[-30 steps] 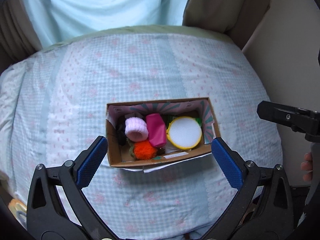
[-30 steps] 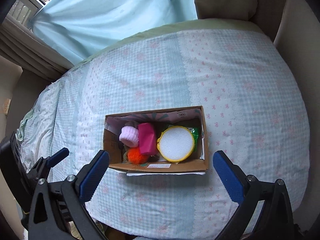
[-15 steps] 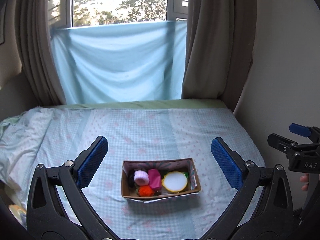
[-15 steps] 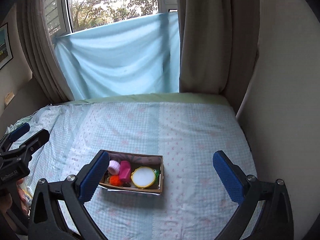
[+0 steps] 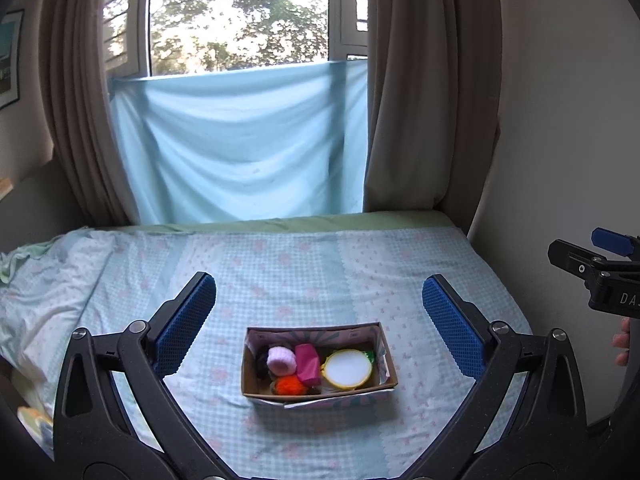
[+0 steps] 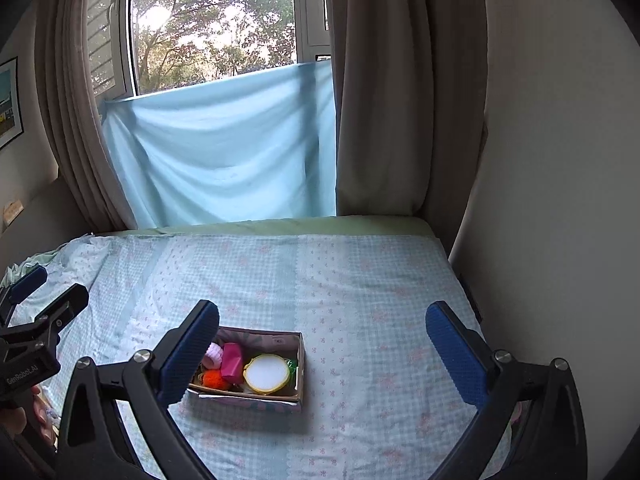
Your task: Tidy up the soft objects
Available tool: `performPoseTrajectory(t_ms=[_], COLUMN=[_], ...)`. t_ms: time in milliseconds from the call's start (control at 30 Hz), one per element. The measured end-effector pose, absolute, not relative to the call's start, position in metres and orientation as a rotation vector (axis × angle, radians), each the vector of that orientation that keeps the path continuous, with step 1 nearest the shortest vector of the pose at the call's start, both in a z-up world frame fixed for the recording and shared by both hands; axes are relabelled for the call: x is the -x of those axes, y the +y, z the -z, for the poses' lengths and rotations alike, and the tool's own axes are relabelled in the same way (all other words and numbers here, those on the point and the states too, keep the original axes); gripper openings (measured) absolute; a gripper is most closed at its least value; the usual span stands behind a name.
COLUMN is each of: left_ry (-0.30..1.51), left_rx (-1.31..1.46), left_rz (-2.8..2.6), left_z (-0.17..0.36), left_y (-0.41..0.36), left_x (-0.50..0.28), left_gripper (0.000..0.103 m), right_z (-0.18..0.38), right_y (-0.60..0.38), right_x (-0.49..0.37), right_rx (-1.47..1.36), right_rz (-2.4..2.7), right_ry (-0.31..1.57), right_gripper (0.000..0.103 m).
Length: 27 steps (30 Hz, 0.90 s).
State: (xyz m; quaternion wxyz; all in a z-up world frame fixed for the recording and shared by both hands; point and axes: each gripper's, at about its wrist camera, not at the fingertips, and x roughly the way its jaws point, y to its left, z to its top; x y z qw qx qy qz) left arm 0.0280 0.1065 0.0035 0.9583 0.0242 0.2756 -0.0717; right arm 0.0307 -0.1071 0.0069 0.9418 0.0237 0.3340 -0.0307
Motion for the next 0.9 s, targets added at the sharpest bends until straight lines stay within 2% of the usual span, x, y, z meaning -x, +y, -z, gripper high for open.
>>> performPoseTrajectory(t_ms=[900], left_ry=[0.559], left_rx=[-0.015], left_rz=[0.127], left_z=[-0.006], left_y=[0.1096], left_x=[-0.0195], left_gripper=[0.103], right_z=[-0.0142], right_y=[-0.1092], right_x=[-0.0215], right_rx=[-0.045], right_rz=[0.052], right_ry=[0.641], right_gripper=[0.103])
